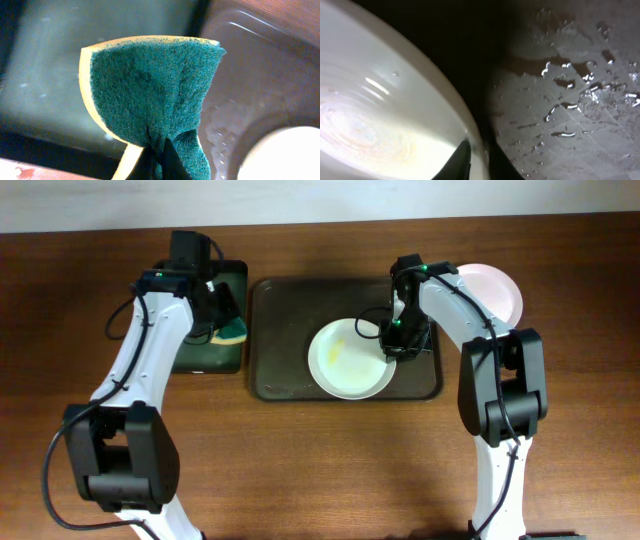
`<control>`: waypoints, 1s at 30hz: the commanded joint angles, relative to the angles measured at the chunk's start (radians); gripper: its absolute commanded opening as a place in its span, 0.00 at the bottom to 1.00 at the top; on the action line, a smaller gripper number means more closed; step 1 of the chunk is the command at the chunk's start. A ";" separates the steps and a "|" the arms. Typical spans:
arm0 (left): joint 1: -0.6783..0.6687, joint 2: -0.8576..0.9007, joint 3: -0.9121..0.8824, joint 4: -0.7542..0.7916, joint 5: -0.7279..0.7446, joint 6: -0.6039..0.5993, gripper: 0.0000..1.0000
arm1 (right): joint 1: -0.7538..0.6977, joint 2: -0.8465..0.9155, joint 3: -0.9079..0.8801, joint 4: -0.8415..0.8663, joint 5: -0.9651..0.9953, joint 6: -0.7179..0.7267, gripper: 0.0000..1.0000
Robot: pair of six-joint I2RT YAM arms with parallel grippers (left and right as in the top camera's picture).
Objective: Clean dirty plates on tray and stack at the side
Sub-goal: 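Bring the sponge in the left gripper onto the white plate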
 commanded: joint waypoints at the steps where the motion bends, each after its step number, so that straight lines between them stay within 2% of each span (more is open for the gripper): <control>1: -0.077 0.000 -0.003 0.021 0.081 0.085 0.00 | 0.012 0.012 -0.024 0.050 -0.001 0.009 0.04; 4: -0.132 0.000 -0.003 0.032 0.081 0.085 0.00 | 0.022 0.012 -0.024 0.100 -0.002 0.006 0.04; 11: -0.221 0.029 -0.003 0.061 0.081 0.085 0.00 | 0.062 0.013 -0.024 0.191 0.003 -0.102 0.04; 24: -0.274 0.092 -0.003 0.085 0.082 0.085 0.00 | 0.054 0.013 -0.026 0.216 0.021 -0.149 0.04; 30: -0.282 0.155 -0.003 0.128 0.196 0.079 0.00 | 0.054 0.013 -0.026 0.217 0.017 -0.150 0.04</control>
